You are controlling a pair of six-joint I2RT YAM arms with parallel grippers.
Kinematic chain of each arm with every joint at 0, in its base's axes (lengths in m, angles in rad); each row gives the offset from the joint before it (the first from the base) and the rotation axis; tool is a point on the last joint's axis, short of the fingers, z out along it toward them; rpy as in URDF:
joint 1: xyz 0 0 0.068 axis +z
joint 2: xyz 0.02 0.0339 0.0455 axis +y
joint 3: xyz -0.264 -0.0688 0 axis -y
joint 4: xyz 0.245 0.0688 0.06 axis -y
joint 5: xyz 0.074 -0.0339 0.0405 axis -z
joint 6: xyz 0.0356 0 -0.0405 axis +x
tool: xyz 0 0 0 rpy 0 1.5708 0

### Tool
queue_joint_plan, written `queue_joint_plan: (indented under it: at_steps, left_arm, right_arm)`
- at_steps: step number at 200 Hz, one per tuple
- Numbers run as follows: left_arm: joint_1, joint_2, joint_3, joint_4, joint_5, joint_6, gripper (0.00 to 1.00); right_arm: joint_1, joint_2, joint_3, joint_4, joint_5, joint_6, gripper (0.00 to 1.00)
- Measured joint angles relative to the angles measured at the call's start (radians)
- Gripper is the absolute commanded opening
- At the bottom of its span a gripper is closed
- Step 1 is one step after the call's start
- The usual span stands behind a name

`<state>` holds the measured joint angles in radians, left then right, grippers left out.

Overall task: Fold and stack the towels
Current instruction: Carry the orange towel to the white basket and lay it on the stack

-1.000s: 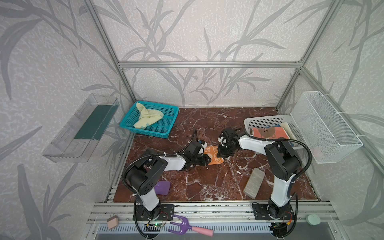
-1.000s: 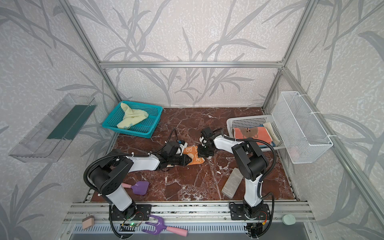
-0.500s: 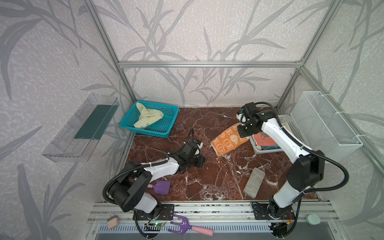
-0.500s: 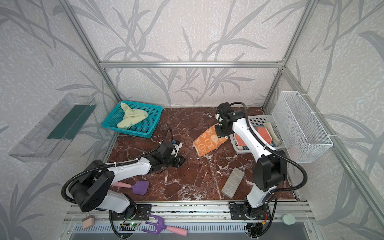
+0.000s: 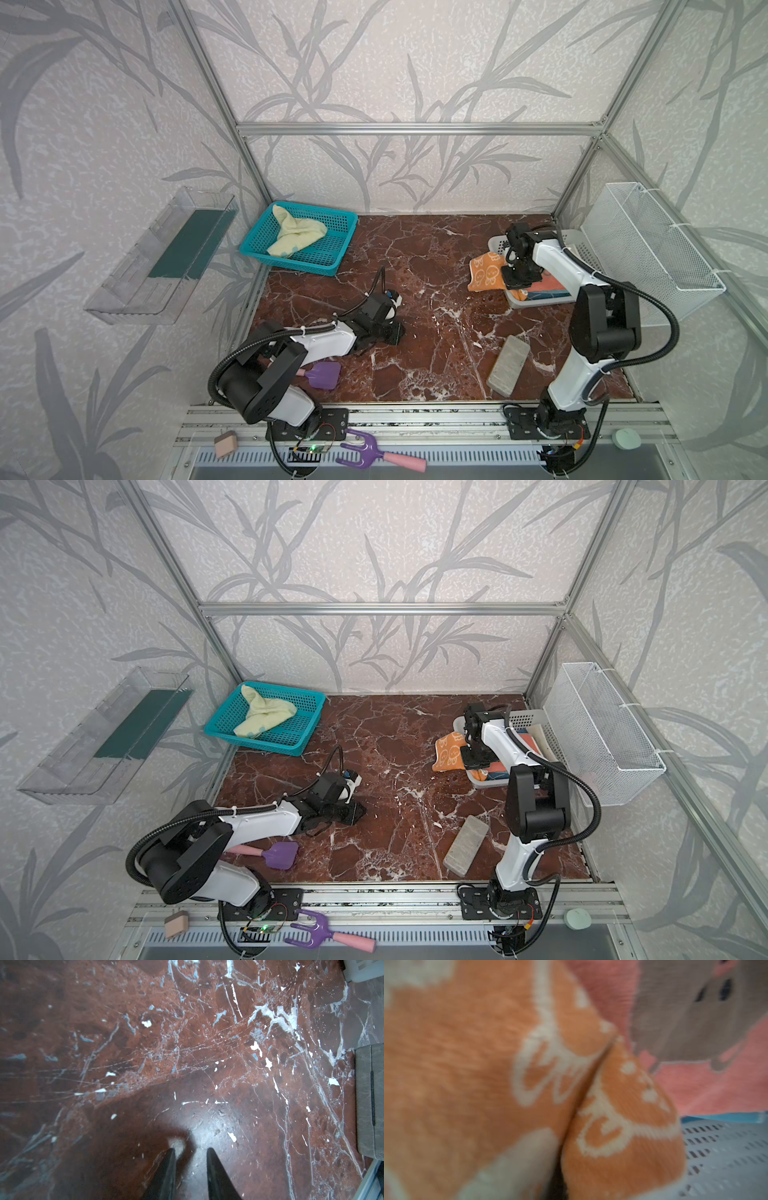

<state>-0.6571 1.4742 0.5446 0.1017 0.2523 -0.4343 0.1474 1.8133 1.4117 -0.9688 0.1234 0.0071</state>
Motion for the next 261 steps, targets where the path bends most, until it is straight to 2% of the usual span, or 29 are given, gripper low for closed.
queue_joint_plan:
  at_steps: [28, 62, 93, 146, 193, 218, 261]
  left_arm:
    - [0.000, -0.026, -0.025, -0.002, -0.012, -0.009, 0.28]
    - [0.000, -0.032, -0.026, -0.005, -0.022, -0.012, 0.28]
    - [0.000, -0.040, -0.037, -0.006, -0.029, -0.013, 0.28]
    - [0.000, -0.040, -0.042, 0.005, -0.037, -0.012, 0.28]
    - [0.000, 0.031, 0.024, 0.009, -0.013, -0.003, 0.28]
    - [0.000, 0.061, 0.052, 0.007, 0.005, -0.003, 0.28]
    - [0.001, 0.069, 0.056, 0.012, 0.016, -0.003, 0.28]
  right_arm:
    - [0.098, 0.012, 0.019, 0.024, -0.063, 0.031, 0.00]
    - [0.211, 0.095, 0.123, 0.025, -0.099, 0.054, 0.00]
    - [0.245, 0.124, 0.210, -0.012, -0.095, 0.054, 0.00]
    - [0.206, 0.055, 0.320, -0.116, -0.061, 0.016, 0.00]
    - [0.143, -0.012, 0.405, -0.190, -0.027, -0.013, 0.00]
    - [0.082, -0.038, 0.365, -0.194, -0.023, -0.020, 0.00]
    - [-0.032, -0.074, 0.169, -0.121, -0.036, -0.023, 0.00]
